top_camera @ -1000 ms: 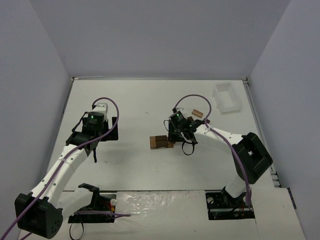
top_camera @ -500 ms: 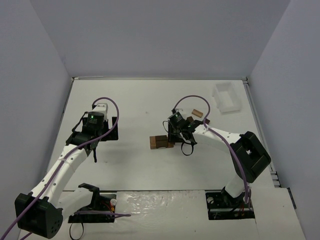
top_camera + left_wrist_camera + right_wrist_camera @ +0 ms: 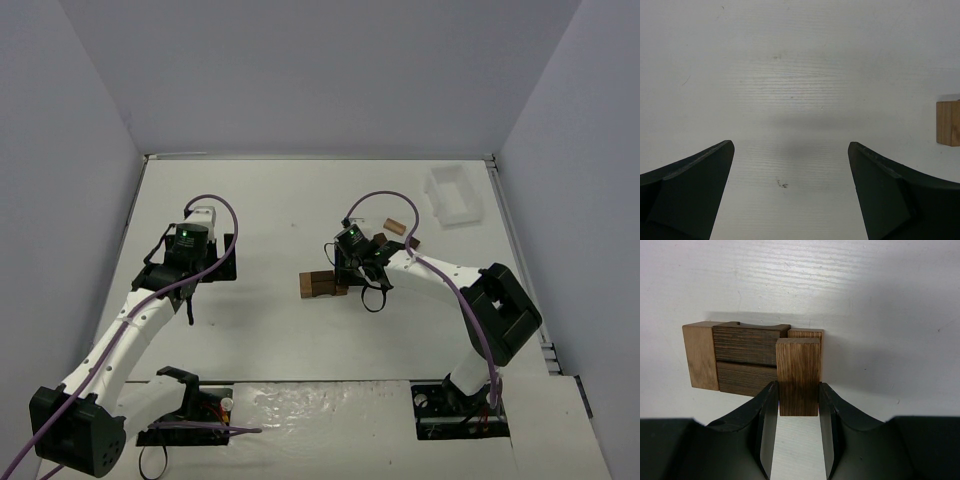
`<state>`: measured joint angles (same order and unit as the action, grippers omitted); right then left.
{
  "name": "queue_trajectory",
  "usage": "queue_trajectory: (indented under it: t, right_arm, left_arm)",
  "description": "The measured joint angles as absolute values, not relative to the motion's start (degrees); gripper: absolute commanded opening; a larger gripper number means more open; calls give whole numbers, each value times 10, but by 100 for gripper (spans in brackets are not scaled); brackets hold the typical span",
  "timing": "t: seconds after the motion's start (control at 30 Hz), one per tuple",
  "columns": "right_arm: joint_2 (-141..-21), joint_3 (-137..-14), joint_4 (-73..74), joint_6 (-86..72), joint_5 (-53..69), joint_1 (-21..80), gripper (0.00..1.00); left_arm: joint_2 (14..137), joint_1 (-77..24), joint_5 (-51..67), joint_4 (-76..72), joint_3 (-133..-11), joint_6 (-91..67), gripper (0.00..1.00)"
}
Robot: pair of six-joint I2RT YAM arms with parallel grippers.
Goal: Build the wood block tower
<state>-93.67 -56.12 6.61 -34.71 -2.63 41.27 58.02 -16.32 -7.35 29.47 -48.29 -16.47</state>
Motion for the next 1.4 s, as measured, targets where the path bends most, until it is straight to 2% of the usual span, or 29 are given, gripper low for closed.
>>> queue_trajectory:
  t: [0.53,1.03,1.4]
  right_arm:
    - [-942,-561,63,-349,-26,413,38]
    - [-946,-561,61,-345,-26,413,39]
    - [-876,-561,62,-312,-34,396,42]
  left_arm:
    - [580,-163,-74,295,-483,-165,97]
    - [580,-163,-74,295,-483,-165,97]
    - [580,-163,-74,295,-483,-165,97]
